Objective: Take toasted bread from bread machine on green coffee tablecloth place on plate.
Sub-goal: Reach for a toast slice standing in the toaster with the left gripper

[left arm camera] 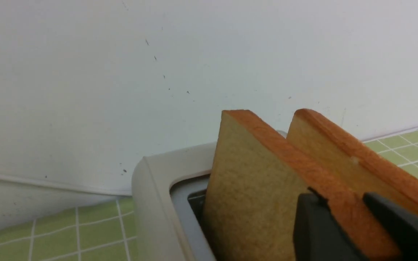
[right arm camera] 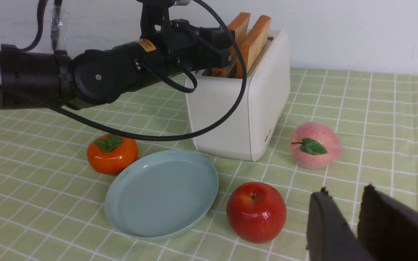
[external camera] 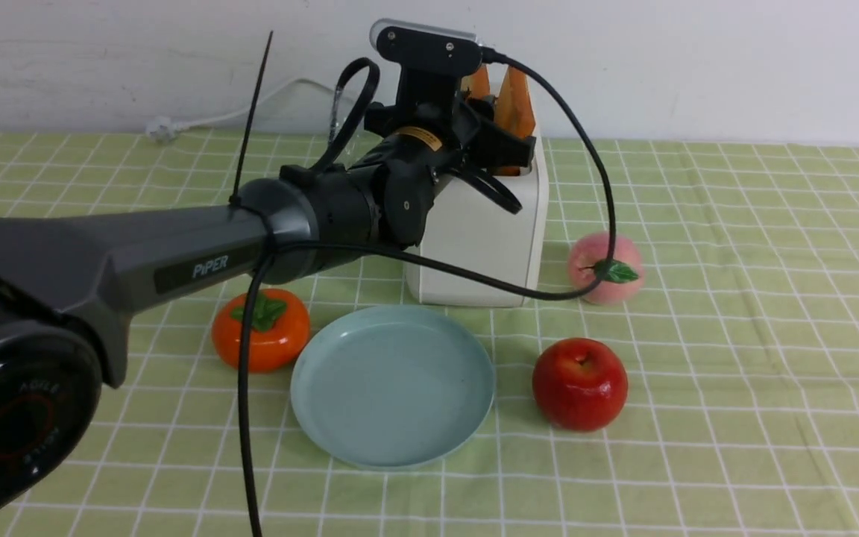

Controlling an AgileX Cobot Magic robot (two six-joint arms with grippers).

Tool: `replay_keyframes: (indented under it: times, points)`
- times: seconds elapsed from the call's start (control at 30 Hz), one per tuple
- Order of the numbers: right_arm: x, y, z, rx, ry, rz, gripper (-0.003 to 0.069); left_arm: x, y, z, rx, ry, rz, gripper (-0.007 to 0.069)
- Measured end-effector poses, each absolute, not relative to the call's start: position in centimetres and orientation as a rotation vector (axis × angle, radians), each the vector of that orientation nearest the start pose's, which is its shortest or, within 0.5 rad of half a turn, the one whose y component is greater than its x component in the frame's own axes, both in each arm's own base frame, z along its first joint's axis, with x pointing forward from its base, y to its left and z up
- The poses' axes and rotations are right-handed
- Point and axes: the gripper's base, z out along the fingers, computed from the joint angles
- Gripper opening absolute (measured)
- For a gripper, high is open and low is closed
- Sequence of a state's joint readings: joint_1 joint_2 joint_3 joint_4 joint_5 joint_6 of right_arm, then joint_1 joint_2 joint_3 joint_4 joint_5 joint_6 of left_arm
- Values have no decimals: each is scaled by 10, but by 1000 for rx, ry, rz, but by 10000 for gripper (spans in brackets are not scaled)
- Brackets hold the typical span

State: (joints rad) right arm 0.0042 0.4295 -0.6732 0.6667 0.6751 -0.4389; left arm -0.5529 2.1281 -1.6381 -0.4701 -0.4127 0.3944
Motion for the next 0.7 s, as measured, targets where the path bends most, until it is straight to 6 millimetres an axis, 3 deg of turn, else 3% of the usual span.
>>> replay_keyframes:
  times: [0.2, 0.4, 0.5, 0.63, 0.67, 0.7]
  points:
    - [71, 36, 359, -188, 1795, 440, 158, 444, -253, 262, 251, 1594, -307, 102]
    - [71, 36, 359, -188, 1796, 440, 158, 437, -248, 287, 232, 1575, -325, 102]
    - [71, 36, 359, -188, 1796, 440, 158, 429, -244, 312, 220, 1531, -339, 102]
    - [71, 36, 359, -189, 1797, 440, 160, 405, -229, 372, 210, 1415, -344, 102]
    - [71, 36, 359, -189, 1797, 440, 160, 404, -229, 375, 209, 1411, -347, 102]
    - [71, 36, 359, -189, 1797, 440, 160, 394, -224, 392, 214, 1394, -355, 102]
